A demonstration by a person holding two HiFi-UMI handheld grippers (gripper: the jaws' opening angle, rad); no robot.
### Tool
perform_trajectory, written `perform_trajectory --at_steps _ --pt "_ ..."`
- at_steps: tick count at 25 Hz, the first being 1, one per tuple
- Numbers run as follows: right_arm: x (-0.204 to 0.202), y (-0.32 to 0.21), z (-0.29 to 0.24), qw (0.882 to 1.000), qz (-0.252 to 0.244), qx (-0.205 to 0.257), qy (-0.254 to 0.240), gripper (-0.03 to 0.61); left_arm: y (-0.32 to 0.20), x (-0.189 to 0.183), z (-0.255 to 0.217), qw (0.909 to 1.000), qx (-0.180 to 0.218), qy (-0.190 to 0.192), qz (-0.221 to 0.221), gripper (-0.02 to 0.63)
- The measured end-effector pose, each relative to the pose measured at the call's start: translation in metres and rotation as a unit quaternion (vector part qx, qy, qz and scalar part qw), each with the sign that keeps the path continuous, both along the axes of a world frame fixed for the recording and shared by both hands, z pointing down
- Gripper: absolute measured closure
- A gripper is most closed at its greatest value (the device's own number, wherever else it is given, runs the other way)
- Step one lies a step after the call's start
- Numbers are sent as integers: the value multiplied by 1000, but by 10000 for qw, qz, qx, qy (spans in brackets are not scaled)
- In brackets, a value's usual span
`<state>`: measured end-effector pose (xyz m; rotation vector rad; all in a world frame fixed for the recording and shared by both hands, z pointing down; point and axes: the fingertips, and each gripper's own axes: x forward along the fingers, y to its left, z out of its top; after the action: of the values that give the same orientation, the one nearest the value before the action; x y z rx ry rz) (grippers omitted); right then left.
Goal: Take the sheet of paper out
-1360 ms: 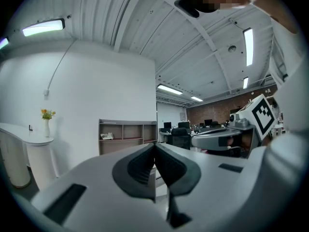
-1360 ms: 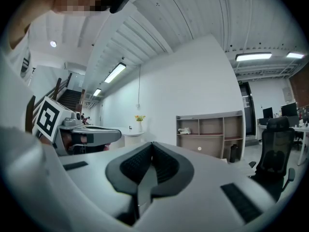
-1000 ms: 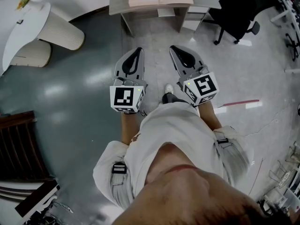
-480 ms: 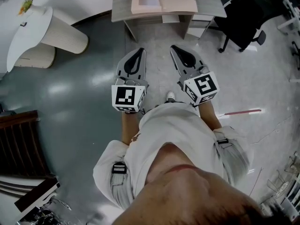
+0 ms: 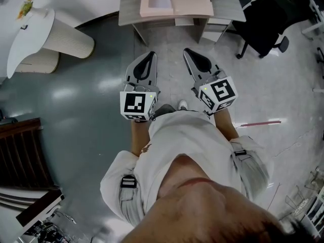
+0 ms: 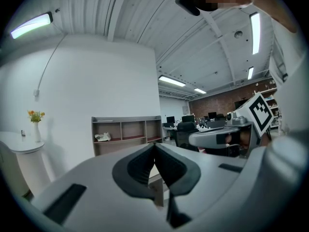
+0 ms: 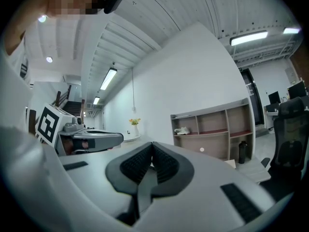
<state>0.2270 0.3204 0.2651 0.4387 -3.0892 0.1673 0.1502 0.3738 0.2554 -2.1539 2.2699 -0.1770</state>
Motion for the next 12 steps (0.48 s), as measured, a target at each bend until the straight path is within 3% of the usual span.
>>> perform_trajectory --at_steps 12 --pt "-31 -23 14 9996 219 -157 120 557 -22 -37 10 9998 -103 78 134 594"
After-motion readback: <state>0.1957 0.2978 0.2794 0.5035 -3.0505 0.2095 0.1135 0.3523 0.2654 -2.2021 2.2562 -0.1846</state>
